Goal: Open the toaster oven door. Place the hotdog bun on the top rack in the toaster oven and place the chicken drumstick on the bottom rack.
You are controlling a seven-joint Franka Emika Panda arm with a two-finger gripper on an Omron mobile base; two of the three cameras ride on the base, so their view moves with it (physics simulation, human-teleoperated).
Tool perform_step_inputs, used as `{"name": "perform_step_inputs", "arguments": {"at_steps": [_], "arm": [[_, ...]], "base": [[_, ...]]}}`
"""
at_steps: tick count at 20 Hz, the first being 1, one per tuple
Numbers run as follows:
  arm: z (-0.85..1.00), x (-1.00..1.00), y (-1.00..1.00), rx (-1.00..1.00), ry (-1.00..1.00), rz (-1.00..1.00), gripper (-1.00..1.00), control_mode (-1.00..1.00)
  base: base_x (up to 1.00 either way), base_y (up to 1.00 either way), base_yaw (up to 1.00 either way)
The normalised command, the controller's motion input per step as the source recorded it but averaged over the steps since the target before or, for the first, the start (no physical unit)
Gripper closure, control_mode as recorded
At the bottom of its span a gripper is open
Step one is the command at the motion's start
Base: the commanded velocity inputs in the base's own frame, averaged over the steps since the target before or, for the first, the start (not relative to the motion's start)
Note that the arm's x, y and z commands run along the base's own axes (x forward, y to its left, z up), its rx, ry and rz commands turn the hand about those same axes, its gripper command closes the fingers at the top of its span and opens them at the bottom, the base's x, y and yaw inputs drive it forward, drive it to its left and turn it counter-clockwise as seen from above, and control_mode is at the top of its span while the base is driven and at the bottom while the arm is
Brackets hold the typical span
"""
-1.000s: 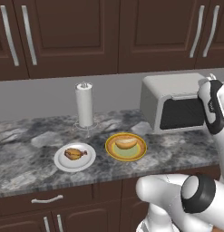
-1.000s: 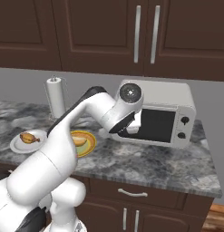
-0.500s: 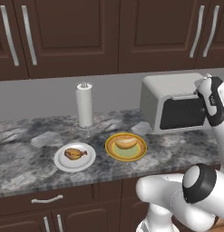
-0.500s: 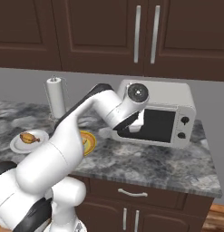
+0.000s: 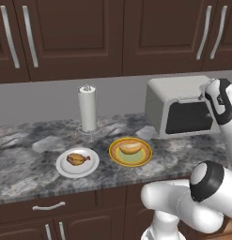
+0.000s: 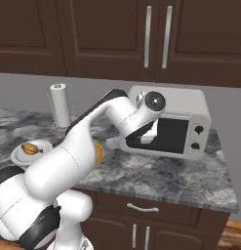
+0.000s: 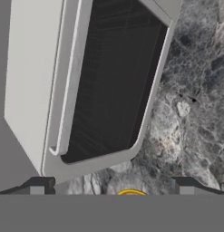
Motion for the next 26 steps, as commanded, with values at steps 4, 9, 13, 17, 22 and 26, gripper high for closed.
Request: {"name": "perform_step_inputs", "arguments": {"at_steps": [4, 9, 13, 17, 22, 26], "arm": [[-0.18, 0.07, 0.01, 0.02, 0.06, 0.00, -1.00, -1.00], [-0.23, 0.15, 0.00, 0.02, 0.10, 0.00, -1.00, -1.00], [-0.12, 0.17, 0.00, 0.04, 0.02, 0.00, -1.00, -1.00], [0.02, 0.05, 0.00, 0.04, -0.03, 0.00, -1.00, -1.00], [0.02, 0.16, 0.00, 0.00, 0.00, 0.00, -1.00, -1.00], [0.02, 0.14, 0.06, 0.00, 0.00, 0.00, -1.00, -1.00]], "base": [[0.00, 0.00, 0.00], [0.00, 0.00, 0.00], [0.00, 0.00, 0.00], [0.00, 0.00, 0.00], [0.00, 0.00, 0.00], [0.00, 0.00, 0.00]]}}
